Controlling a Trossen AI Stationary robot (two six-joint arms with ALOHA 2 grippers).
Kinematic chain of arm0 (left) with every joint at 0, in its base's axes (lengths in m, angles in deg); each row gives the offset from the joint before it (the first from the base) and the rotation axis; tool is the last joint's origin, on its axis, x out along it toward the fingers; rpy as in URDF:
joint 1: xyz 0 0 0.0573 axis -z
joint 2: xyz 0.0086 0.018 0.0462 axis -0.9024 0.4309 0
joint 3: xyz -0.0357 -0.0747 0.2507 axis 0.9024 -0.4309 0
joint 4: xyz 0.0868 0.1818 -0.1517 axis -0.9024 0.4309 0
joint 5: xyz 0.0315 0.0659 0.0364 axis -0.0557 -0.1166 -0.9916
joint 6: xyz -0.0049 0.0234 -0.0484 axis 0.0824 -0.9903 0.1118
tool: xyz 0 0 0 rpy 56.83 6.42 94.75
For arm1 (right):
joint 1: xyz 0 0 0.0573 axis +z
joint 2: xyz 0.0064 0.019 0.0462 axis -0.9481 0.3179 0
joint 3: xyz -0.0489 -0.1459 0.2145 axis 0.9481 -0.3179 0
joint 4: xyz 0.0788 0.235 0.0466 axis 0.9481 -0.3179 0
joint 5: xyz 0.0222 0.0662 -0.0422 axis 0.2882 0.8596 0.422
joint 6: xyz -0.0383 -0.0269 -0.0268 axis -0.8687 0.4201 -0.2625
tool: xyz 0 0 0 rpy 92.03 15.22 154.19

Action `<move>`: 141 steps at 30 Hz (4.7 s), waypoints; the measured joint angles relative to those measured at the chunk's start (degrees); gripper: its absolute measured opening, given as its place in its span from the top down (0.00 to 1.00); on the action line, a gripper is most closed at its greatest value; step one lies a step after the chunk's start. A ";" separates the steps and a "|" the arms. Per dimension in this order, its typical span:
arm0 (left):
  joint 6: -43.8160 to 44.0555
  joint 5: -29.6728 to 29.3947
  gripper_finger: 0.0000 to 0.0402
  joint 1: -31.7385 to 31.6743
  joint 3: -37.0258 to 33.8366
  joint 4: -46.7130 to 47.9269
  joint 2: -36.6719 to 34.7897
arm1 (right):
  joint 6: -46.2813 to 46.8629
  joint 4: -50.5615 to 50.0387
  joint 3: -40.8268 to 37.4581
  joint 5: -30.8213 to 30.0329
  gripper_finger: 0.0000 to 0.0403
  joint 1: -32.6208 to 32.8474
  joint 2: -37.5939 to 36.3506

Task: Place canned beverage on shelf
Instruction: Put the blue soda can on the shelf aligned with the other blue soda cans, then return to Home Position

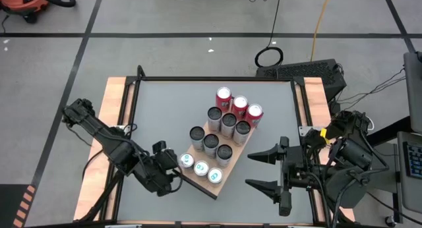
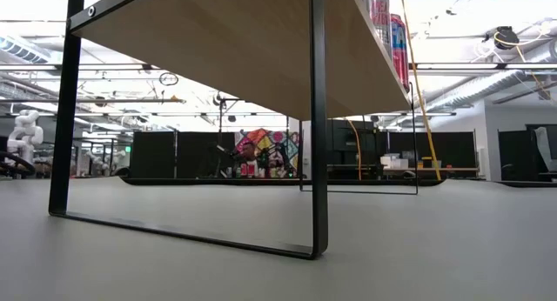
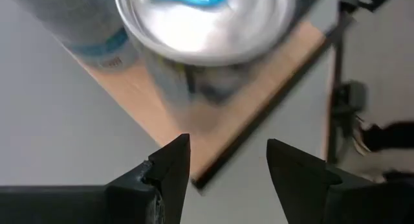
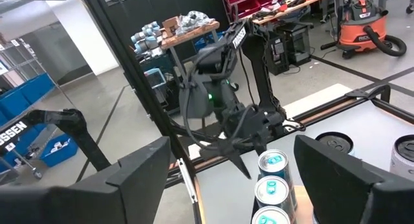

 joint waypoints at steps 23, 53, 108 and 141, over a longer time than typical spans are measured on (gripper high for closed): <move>-1.96 -6.25 0.50 4.03 -3.41 0.09 -3.98 | 0.60 -0.01 0.01 0.17 0.25 -0.20 -0.01; -19.28 -7.48 0.50 0.98 -4.07 -6.04 -2.76 | -0.12 -2.19 0.02 0.11 0.25 -0.13 0.00; -16.37 -17.44 0.96 9.39 -3.67 -27.67 -12.68 | -1.93 -23.08 0.02 18.17 0.98 2.16 -3.05; -41.62 6.54 1.00 -14.85 -19.38 -39.60 -27.83 | -26.25 -31.49 -2.61 17.92 1.00 2.15 -25.41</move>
